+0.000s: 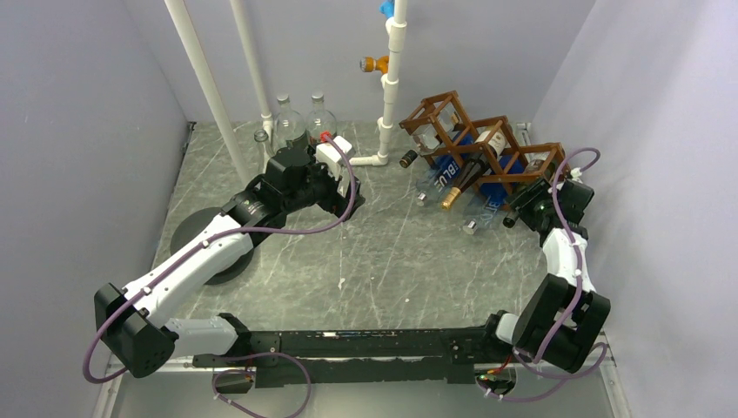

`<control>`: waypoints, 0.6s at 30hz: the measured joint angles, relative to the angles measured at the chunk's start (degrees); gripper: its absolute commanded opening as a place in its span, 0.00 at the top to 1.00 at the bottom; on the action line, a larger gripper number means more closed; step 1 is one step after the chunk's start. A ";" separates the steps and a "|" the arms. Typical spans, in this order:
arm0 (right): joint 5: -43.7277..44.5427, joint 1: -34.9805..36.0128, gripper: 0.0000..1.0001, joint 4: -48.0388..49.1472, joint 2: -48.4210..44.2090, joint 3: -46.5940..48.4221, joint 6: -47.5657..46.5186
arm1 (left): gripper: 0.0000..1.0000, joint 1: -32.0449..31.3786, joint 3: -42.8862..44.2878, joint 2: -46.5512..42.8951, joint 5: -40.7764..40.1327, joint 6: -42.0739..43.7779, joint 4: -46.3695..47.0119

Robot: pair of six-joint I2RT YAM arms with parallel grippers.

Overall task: Take the wine bottle off the wine rack
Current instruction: Pick up the wine bottle from the wine rack.

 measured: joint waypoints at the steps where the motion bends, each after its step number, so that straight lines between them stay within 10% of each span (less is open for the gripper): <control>1: -0.02 0.02 0.47 0.46 0.02 -0.26 0.20 | 0.01 0.00 0.00 0.00 0.00 0.00 0.00; 18: -0.55 0.48 0.54 3.21 0.96 -1.90 2.34 | 0.01 0.00 0.00 0.00 0.00 0.02 0.00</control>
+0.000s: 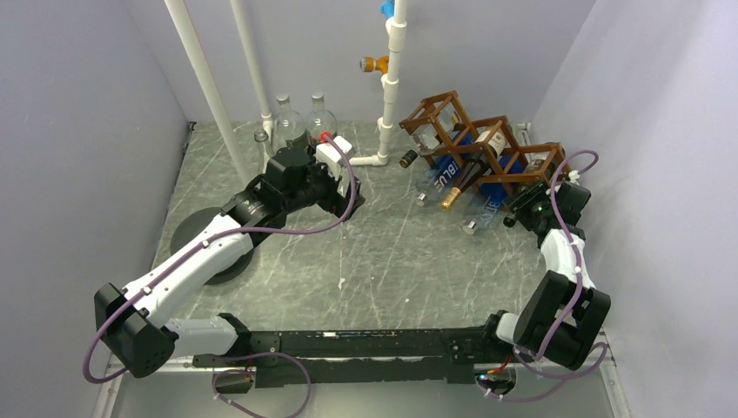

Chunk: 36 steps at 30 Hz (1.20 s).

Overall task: Take the wine bottle off the wine rack
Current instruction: Pick up the wine bottle from the wine rack.

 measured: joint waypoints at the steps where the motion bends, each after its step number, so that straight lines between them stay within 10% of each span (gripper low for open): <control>1: -0.02 0.02 0.55 0.00 0.02 0.00 0.07 | 0.01 0.00 0.00 0.00 0.00 0.00 0.00; 18: -0.52 0.07 0.99 -1.44 -1.18 -0.11 1.46 | 0.00 0.00 0.00 0.00 0.00 0.00 0.00; 36: -1.73 0.09 1.00 -13.46 -10.82 -0.09 3.85 | 0.01 0.00 0.00 0.00 0.00 0.00 0.00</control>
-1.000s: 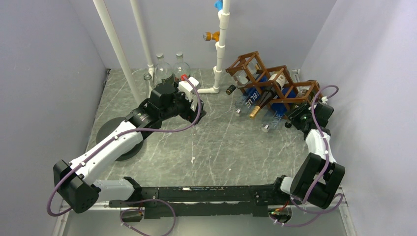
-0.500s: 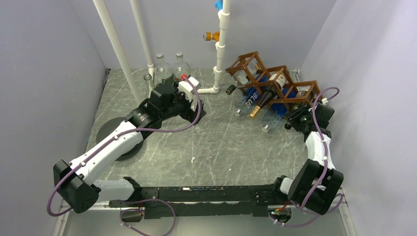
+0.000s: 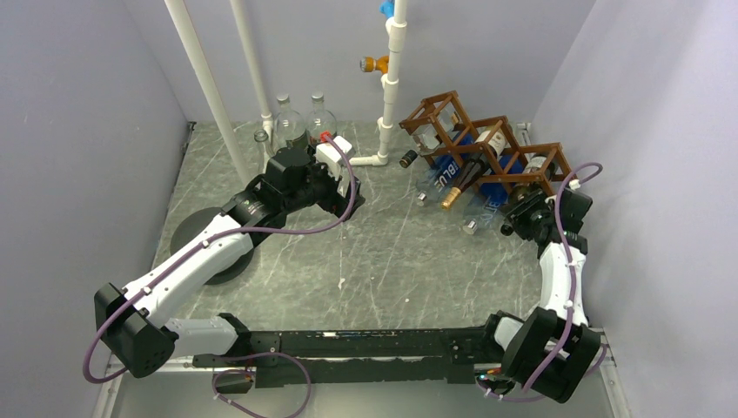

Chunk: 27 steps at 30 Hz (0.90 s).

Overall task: Take the wine bottle off the wine rack
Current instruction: Pick up the wine bottle from the wine rack.

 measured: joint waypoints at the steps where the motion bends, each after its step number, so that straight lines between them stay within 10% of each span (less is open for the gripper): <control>1: 0.07 0.04 1.00 -0.37 -0.26 0.00 0.11 | 0.01 0.00 0.00 0.00 0.00 0.00 0.00; 27: 0.46 0.52 1.00 -6.75 -3.58 1.03 0.28 | 0.00 0.00 0.00 0.00 0.00 0.00 0.00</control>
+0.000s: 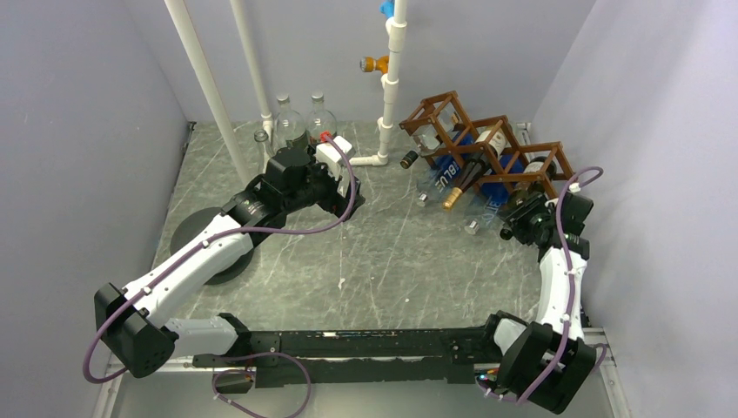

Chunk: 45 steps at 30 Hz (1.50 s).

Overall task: Take the wine bottle off the wine rack
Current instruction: Pick up the wine bottle from the wine rack.

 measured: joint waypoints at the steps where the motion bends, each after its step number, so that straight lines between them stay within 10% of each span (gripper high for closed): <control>1: 0.02 0.00 1.00 -0.50 -0.35 0.17 0.13 | 0.01 0.00 0.00 0.00 0.00 -0.02 0.00; 45: 1.66 2.99 1.00 -5.07 -23.12 -10.64 3.28 | 0.01 0.00 0.00 -0.22 0.02 0.00 -0.02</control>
